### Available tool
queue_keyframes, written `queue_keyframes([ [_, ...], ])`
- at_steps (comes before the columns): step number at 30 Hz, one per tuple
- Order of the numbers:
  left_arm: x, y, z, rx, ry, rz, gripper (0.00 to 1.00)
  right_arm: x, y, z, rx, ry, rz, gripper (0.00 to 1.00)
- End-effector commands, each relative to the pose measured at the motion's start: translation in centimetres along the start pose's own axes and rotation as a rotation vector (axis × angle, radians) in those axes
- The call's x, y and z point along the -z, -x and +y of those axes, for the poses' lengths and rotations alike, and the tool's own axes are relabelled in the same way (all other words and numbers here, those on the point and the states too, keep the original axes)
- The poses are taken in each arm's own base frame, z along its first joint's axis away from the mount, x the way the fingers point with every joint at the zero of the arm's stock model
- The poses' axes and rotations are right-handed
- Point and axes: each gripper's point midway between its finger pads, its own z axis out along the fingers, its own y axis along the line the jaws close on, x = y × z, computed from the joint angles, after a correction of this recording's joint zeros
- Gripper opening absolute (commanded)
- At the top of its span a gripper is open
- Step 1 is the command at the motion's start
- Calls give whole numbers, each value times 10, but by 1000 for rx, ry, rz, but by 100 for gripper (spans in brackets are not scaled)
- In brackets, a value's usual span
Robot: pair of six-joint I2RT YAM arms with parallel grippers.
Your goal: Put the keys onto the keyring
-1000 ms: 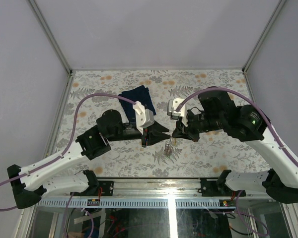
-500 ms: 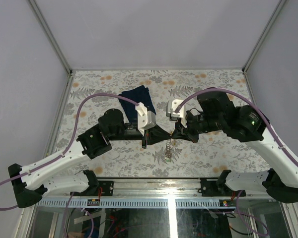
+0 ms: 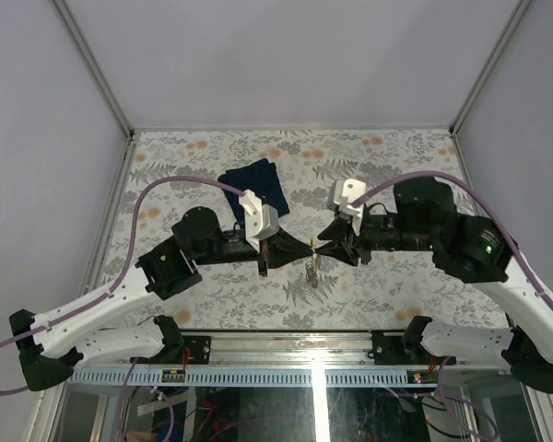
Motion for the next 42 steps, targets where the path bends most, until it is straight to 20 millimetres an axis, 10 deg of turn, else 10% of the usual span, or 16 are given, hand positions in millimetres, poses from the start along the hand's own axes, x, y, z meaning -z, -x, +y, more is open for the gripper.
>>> queue_keyframes([
  [1,11,46,3,-10,67,-211,0,21,49,-15,-68,-156,-287,38],
  [15,26,54,36,66,283,-329,0,21,52,-38,-667,-310,-442,39],
  [23,26,55,41,52,309,-311,0,-5,41,-34,-714,-267,-311,35],
  [42,22,56,42,44,304,-304,0,2,35,-38,-701,-312,-308,21],
])
